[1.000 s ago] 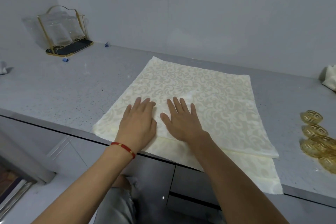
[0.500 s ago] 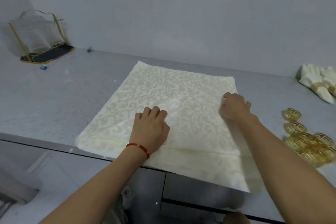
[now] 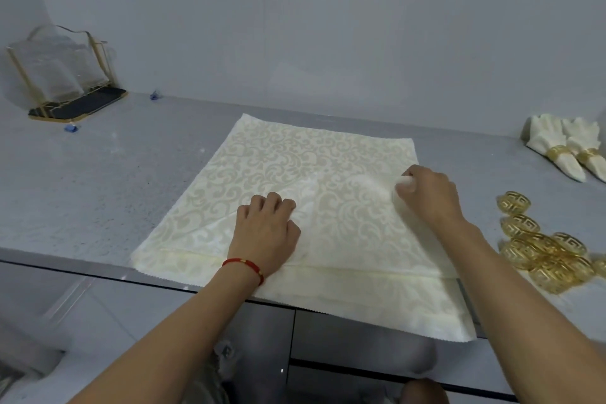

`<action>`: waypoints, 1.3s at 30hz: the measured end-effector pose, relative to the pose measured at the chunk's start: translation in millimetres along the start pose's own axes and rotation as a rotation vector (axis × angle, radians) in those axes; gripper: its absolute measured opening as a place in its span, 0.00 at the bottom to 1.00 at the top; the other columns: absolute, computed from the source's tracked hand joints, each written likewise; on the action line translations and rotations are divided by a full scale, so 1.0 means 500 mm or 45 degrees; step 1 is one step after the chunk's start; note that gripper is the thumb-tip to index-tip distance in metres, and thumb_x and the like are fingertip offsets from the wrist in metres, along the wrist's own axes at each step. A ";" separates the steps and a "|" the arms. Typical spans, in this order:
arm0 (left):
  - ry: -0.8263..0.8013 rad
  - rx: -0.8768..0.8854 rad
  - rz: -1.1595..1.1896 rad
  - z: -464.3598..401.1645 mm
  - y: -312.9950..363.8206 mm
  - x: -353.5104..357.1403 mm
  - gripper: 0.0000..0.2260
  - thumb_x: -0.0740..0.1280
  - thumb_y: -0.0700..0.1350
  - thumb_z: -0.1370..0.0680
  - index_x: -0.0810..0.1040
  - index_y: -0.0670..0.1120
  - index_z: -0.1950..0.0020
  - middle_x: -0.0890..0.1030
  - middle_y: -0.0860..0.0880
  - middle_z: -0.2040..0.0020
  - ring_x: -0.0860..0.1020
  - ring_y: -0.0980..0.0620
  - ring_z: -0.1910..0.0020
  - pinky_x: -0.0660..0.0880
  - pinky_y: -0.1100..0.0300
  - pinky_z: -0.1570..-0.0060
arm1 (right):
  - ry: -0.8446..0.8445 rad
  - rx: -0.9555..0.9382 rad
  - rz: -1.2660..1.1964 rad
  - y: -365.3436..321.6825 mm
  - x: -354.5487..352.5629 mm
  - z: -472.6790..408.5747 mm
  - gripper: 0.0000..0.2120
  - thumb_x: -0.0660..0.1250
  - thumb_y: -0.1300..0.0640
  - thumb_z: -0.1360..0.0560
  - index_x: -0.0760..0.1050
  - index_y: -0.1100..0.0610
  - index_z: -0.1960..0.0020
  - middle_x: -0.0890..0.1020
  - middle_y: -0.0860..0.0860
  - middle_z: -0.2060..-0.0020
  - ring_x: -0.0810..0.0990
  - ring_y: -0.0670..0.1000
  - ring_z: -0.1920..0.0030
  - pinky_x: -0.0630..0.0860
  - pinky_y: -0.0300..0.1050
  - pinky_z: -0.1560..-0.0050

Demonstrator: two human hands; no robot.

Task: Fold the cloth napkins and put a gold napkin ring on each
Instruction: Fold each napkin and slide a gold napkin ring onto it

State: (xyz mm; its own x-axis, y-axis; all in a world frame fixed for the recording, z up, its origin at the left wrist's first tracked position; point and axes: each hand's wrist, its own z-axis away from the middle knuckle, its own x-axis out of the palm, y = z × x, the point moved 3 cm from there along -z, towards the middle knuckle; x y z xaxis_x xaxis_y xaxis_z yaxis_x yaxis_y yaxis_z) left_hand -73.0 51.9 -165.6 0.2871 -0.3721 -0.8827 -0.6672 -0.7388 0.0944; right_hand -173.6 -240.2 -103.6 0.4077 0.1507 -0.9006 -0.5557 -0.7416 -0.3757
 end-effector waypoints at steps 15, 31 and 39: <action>-0.060 0.009 -0.015 -0.002 0.001 0.002 0.18 0.53 0.49 0.25 0.78 0.50 0.43 0.75 0.51 0.50 0.71 0.46 0.53 0.68 0.51 0.56 | -0.015 -0.663 -0.179 -0.140 0.109 0.284 0.12 0.66 0.42 0.24 0.81 0.48 0.47 0.80 0.42 0.53 0.77 0.46 0.51 0.71 0.47 0.44; -0.305 0.058 -0.157 0.015 0.059 -0.027 0.35 0.34 0.60 0.25 0.60 0.55 0.22 0.72 0.42 0.41 0.68 0.41 0.50 0.67 0.46 0.51 | -0.136 -0.830 -0.211 -0.139 0.093 0.332 0.18 0.64 0.48 0.22 0.81 0.54 0.37 0.81 0.46 0.39 0.77 0.47 0.37 0.72 0.46 0.33; -0.171 0.059 -0.207 0.038 0.072 0.004 0.26 0.46 0.61 0.20 0.66 0.60 0.23 0.74 0.38 0.43 0.71 0.37 0.49 0.69 0.40 0.44 | -0.029 -0.190 -0.078 0.012 -0.006 0.262 0.15 0.64 0.51 0.18 0.77 0.52 0.33 0.80 0.48 0.41 0.77 0.51 0.41 0.74 0.49 0.40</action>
State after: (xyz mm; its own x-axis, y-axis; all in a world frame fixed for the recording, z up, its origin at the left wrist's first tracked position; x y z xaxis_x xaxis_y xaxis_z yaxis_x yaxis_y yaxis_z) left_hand -109.7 35.3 -172.7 0.3015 -0.1693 -0.9383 -0.6512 -0.7554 -0.0730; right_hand -273.3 -159.4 -131.7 0.4196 0.2122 -0.8825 -0.4160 -0.8192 -0.3948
